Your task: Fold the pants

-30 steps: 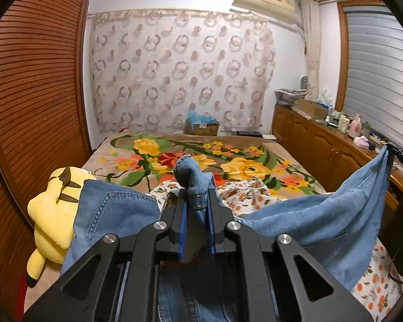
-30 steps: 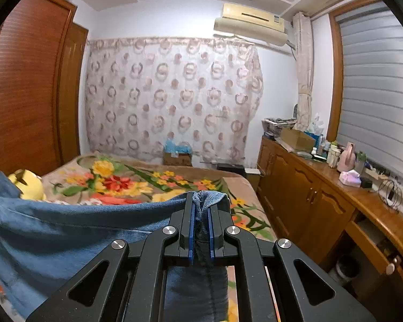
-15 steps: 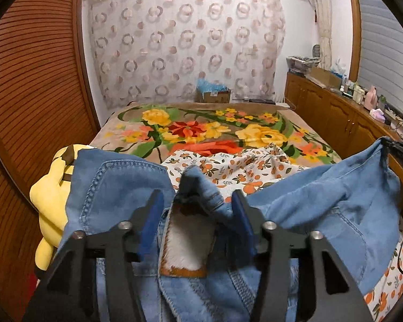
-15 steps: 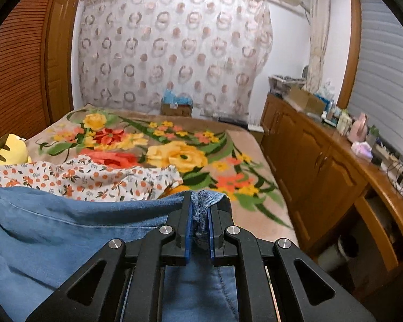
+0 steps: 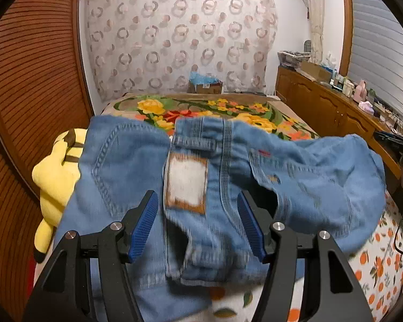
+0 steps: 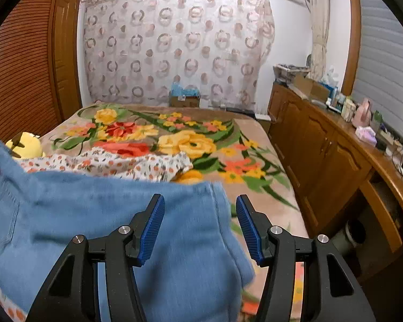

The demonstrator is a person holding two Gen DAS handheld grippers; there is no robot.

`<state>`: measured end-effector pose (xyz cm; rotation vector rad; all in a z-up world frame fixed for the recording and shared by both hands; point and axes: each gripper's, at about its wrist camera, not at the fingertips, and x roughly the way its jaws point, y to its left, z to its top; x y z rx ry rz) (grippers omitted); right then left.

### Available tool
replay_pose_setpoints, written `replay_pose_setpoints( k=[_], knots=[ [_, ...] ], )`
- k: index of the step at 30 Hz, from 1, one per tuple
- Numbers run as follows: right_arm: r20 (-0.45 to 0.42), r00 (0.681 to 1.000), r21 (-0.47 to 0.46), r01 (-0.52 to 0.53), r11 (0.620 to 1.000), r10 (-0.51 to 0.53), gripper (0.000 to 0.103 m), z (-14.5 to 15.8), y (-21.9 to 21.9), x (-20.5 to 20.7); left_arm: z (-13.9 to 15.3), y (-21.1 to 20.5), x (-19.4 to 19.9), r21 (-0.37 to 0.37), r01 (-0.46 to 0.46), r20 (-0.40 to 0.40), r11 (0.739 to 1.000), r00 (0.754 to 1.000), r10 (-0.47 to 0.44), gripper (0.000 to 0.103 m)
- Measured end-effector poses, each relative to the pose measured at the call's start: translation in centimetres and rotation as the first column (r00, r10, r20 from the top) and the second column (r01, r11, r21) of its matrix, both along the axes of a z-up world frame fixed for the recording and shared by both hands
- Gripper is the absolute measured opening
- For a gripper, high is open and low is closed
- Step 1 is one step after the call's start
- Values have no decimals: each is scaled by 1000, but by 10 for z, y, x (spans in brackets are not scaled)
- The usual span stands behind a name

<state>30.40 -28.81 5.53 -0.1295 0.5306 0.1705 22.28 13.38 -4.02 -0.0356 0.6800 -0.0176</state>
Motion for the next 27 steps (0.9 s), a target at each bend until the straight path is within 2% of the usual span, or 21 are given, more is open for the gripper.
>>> replay_pose_setpoints(
  k=[7, 10, 17, 20, 27],
  knots=[
    [-75, 997, 51, 37, 998, -34, 57, -8, -43, -22, -14, -5, -12, 17, 9, -24, 1000, 1000, -8, 62],
    [-118, 992, 107, 50, 993, -37, 57, -14, -58, -25, -19, -8, -15, 16, 15, -32, 1000, 999, -14, 62],
    [-192, 981, 181, 58, 982, -23, 58, -24, -67, -13, -29, -10, -15, 16, 15, -56, 1000, 998, -14, 62],
    [-211, 977, 199, 67, 978, -25, 68, -23, -70, -2, -34, -9, -14, 12, 16, -67, 1000, 998, -15, 62],
    [-300, 954, 275, 84, 958, 2, 70, -31, -80, 23, -41, -11, -11, 19, 17, -85, 1000, 996, -15, 62]
  ],
)
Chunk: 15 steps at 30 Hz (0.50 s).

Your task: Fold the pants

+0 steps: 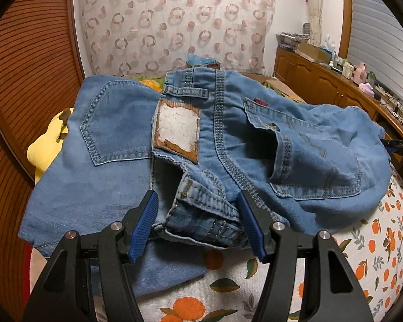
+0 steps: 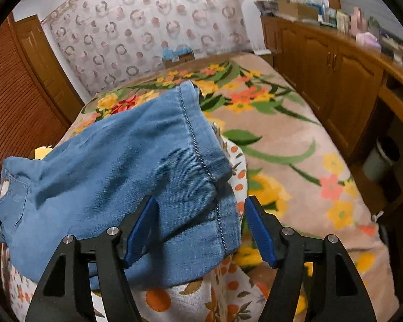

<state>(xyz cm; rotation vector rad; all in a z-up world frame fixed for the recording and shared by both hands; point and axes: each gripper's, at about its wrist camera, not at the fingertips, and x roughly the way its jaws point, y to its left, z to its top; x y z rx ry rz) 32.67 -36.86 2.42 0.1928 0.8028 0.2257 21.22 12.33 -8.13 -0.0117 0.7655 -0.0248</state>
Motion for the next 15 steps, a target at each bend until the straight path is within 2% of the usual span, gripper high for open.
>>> replay_pose_setpoints(
  k=[5, 7, 8, 9, 10, 15],
  knots=[
    [-33, 999, -12, -24, 1000, 24, 67, -1, -2, 12, -2, 0, 1, -7, -1, -2, 1000, 1000, 1, 62],
    [-28, 999, -4, -44, 999, 44, 50, 1, -1, 14, -3, 0, 1, -3, -2, -3, 1000, 1000, 2, 62],
    [-24, 999, -10, -46, 999, 46, 46, 2, 1, 16, -3, 0, 1, -3, -2, -3, 1000, 1000, 2, 62],
    [-11, 999, -20, -48, 999, 48, 34, 3, 5, 13, -4, 0, 2, -3, -2, -4, 1000, 1000, 2, 62],
    [4, 999, -40, -49, 998, 49, 27, 4, 7, 10, -4, 0, 1, -3, -2, -4, 1000, 1000, 2, 62],
    [97, 994, -138, -37, 990, 50, 20, 11, 20, -2, -4, 2, 1, 0, -2, -1, 1000, 1000, 2, 62]
  ],
)
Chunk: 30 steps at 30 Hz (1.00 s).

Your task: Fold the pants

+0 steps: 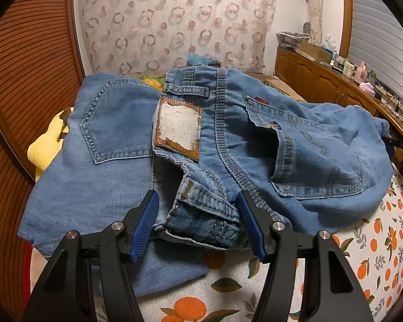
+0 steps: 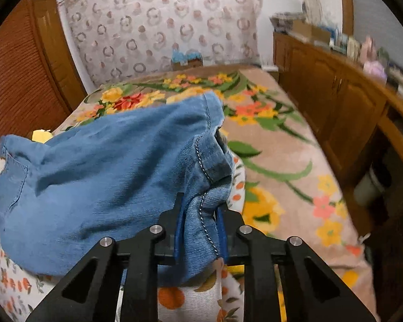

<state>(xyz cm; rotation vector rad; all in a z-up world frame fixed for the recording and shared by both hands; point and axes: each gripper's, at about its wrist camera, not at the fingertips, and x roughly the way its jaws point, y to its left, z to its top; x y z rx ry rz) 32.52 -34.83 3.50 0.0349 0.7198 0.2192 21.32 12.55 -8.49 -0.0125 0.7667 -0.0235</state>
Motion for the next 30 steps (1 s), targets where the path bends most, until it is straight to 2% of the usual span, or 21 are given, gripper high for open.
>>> replay_pose_setpoints(
  k=[5, 12, 14, 15, 17, 20, 30],
  knots=[
    [96, 995, -27, -13, 1000, 16, 19, 3, 9, -15, 4, 1, -2, -6, 0, 21, 1000, 1000, 0, 57],
    [136, 990, -60, -38, 997, 46, 19, -12, 14, -21, 7, 2, -3, -16, 0, 39, 1000, 999, 1, 48],
    [140, 989, -62, -40, 997, 48, 19, -11, 16, -24, 8, 1, -2, -19, 2, 42, 1000, 999, -1, 32],
    [145, 988, -65, -38, 997, 47, 19, -12, 17, -25, 9, 1, -2, -18, 4, 43, 1000, 999, -3, 30],
    [158, 986, -66, -36, 997, 47, 19, -10, 16, -28, 13, -3, -4, -7, 11, 65, 1000, 998, -10, 17],
    [187, 982, -73, -25, 997, 38, 18, -3, 16, -35, 24, -6, -8, 14, 6, 105, 1000, 994, -7, 13],
    [279, 959, -89, -31, 996, 55, 16, 14, 20, -74, 81, 0, -30, -8, 13, 233, 1000, 972, -11, 11]
  ],
)
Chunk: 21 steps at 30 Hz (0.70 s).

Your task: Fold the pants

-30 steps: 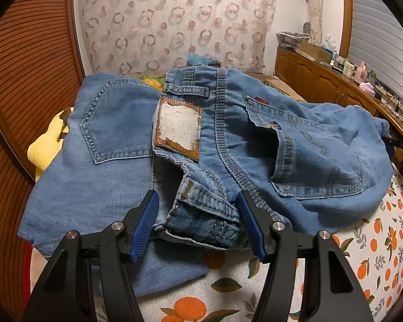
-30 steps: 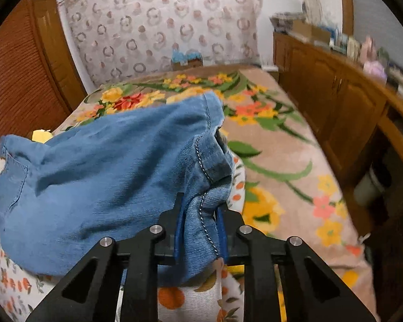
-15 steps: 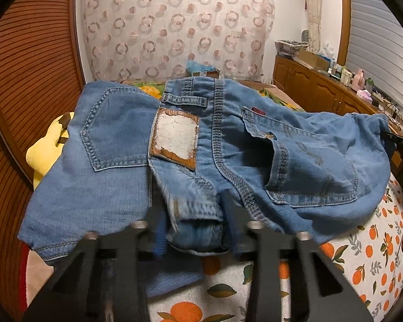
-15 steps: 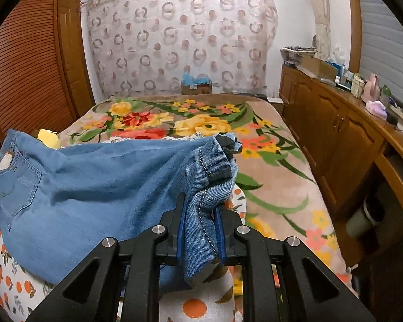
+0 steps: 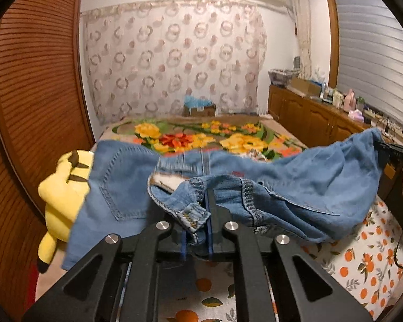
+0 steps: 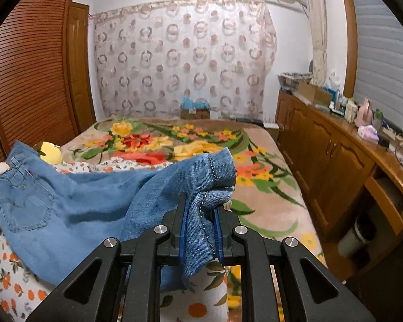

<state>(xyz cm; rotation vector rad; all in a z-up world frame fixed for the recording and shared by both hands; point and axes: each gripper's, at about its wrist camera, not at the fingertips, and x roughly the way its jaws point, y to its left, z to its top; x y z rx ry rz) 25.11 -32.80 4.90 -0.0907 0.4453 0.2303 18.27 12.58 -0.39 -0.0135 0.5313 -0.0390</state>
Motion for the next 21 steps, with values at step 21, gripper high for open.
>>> replay_pose_setpoints(
  k=[21],
  knots=[
    [25, 995, 50, -102, 994, 101, 16, -24, -39, -147, 10, 50, -126, -45, -67, 27, 997, 997, 68, 11]
  ],
)
